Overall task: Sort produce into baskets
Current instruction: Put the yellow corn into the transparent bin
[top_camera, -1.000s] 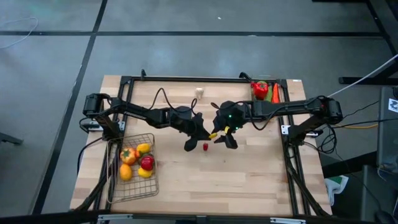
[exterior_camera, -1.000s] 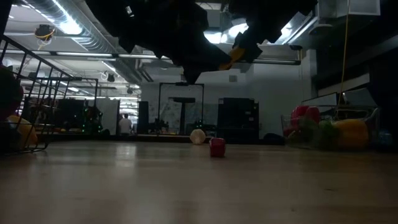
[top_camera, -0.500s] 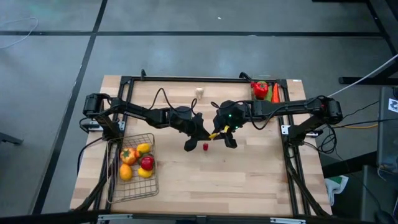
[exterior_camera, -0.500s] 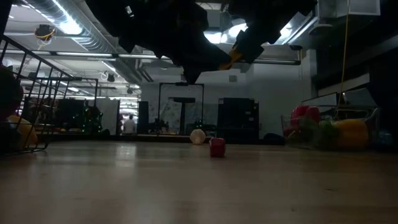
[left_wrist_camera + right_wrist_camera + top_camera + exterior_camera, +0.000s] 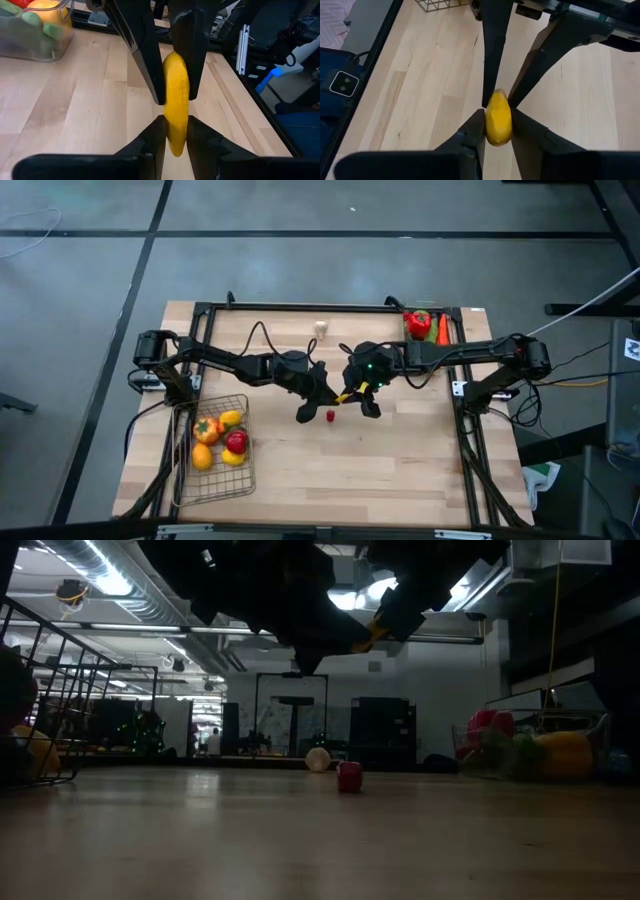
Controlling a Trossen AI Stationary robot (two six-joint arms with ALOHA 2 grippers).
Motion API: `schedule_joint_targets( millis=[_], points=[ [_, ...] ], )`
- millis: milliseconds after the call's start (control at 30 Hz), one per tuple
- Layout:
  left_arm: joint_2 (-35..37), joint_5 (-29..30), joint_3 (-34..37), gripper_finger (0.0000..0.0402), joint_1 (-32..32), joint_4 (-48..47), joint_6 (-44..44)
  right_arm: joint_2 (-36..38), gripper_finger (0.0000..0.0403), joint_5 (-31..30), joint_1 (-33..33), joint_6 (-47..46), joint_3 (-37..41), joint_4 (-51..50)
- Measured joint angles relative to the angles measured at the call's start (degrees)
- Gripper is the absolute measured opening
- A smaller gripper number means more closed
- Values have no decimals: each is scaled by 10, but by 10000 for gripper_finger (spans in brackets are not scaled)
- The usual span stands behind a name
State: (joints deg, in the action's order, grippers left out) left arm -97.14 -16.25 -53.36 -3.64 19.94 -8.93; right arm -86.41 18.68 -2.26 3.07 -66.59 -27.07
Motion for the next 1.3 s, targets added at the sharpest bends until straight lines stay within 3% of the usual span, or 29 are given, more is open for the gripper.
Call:
schedule_joint_targets(
  millis=[267,433,600,933,1300],
  points=[
    [0,22,0,142,0,0,0,0,81,0,0,-13,0,-5],
    [0,24,0,179,0,0,-1,3,81,-8,-16,-10,-33,-118],
    [0,24,0,189,0,0,-2,8,81,-92,-39,18,-79,-268],
    [0,24,0,189,0,-1,-2,10,81,-364,-138,11,-98,-544],
    [0,24,0,189,0,-5,-1,10,81,-380,-269,-12,-98,-585]
  ],
)
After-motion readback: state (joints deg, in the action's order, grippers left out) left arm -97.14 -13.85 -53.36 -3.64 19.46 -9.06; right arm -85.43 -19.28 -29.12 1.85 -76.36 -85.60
